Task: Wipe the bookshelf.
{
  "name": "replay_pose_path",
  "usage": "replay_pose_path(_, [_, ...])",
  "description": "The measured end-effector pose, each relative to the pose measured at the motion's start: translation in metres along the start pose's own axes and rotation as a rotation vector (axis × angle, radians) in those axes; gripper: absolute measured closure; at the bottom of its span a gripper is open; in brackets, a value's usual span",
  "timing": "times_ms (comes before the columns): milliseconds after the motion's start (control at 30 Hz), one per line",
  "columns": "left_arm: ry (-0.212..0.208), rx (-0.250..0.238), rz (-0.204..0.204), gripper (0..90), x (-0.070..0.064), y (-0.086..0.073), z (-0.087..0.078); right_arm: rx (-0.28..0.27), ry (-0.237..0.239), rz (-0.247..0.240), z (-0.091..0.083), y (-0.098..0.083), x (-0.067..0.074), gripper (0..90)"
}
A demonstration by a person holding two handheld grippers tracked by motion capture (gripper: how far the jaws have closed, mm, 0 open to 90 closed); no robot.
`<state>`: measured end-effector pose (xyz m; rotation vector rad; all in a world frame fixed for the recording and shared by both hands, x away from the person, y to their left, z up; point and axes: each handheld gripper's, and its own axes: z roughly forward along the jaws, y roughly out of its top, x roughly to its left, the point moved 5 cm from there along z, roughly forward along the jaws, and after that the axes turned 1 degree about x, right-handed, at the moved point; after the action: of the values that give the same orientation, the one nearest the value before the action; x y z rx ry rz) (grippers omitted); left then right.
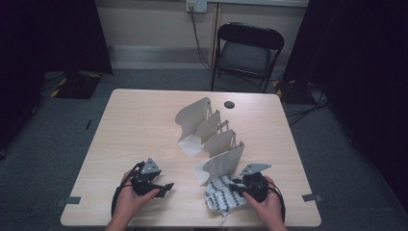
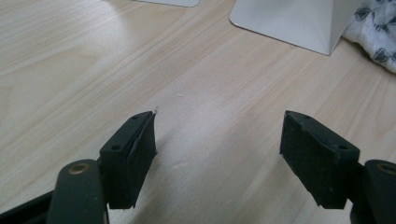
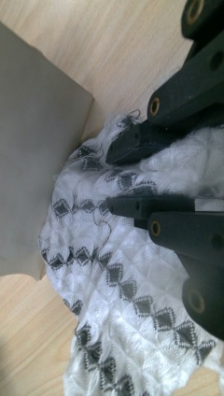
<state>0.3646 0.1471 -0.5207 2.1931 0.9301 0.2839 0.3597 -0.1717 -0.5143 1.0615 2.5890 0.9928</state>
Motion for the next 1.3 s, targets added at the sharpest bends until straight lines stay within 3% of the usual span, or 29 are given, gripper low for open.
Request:
replay_pose_path(367, [-0.001,0.014,0.001,26.7,-0.001,-0.001,0.004,-0.146,0.061,0.003,-0.041,0.029,-0.003,76.2])
replay_pose_path(633, [-0.007,0.013,0.005,26.1,-0.003,0.001,0.008,-0.276,0.096,-0.032,-0.091,0.073,0.007,76.5])
replay_pose_path(733, [-0.002,0.016,0.014,26.0,-0.003,0.002,0.009,-0.31,0.117,-0.043,-0.1,0.086,0.014,76.5])
replay_pose_path(900, [0.002,0.014,0.013,24.7,-0.003,0.001,0.01,-0.308,0.113,-0.05,-0.087,0.086,0.02,76.4])
replay_pose_path(1067, [0.027,0.021,0.044,21.3,0.001,-0.001,0.01,-0.276,0.097,-0.023,-0.061,0.067,0.015,76.4])
replay_pose_path(1300, [0.028,0.019,0.044,20.3,0.0,0.0,0.01,-0.203,0.08,0.018,-0.022,0.037,0.005,76.3])
